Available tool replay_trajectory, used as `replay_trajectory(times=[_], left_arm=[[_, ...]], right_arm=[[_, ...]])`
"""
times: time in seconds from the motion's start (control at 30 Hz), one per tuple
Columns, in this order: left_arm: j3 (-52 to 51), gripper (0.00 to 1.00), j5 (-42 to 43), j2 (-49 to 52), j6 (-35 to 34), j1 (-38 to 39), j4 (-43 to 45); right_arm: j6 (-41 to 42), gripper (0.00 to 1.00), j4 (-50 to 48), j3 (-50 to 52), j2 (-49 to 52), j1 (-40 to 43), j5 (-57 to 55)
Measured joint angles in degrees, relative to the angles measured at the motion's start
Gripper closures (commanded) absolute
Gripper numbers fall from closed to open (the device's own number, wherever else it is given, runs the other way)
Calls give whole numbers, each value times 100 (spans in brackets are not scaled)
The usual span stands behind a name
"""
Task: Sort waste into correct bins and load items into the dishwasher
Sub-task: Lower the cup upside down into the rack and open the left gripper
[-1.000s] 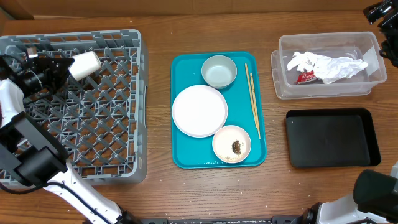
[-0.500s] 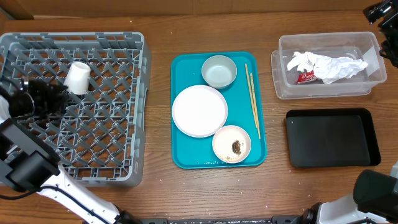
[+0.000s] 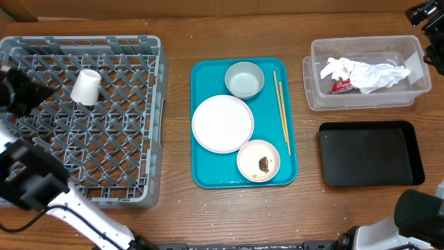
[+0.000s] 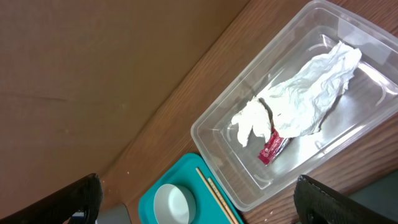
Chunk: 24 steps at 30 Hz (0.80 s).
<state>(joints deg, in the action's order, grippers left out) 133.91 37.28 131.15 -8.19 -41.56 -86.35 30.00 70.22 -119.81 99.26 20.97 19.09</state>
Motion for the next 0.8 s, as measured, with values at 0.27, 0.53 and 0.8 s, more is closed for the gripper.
replay_trajectory(times=[0.27,0.53,0.8], left_arm=[[46,96,-2409,2,-212,2059,599],[-127,96,-4557,2,-649,2927,1307],[-133,96,-5180,101,-708,2876,1510]], right_arm=[[2,0,-2,0,0,-2,2],[2,0,2,0,0,0,2],[2,0,2,0,0,-2,4]])
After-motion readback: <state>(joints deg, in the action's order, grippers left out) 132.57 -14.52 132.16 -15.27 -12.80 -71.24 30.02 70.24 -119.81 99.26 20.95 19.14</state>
